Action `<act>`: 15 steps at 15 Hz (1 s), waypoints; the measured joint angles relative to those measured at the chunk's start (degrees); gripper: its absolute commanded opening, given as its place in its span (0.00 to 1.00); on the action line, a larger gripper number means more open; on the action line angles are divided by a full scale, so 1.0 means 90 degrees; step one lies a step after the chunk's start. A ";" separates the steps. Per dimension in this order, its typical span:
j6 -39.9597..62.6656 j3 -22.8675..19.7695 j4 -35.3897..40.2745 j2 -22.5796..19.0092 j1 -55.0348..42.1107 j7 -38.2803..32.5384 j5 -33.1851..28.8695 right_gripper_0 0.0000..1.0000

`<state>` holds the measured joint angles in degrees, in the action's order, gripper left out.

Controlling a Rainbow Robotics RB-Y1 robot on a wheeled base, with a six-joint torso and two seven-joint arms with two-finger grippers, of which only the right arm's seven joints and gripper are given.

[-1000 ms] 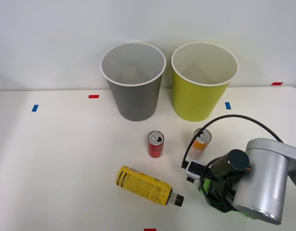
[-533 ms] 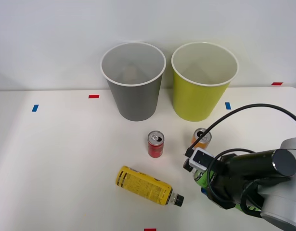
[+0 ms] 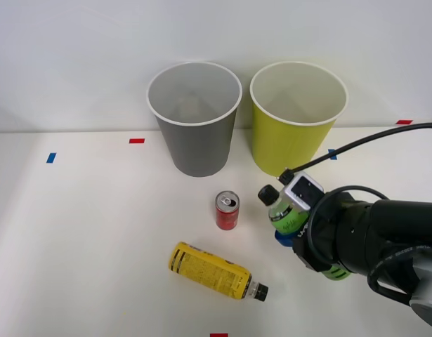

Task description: Put cans in the gray bin, plastic bottles in the light green bin

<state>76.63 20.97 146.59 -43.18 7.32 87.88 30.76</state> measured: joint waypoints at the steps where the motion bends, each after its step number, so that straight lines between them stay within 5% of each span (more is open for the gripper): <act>1: -0.0050 -0.0191 0.0000 0.0118 -0.0006 0.0017 0.0037 0.00; 9: -0.0295 -0.1211 0.0186 0.0856 0.0010 0.0084 0.0802 0.00; 15: -0.1914 -0.1563 -0.0481 0.1375 0.0460 0.0115 0.1152 0.00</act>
<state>59.41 6.90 142.26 -30.81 11.46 88.92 41.12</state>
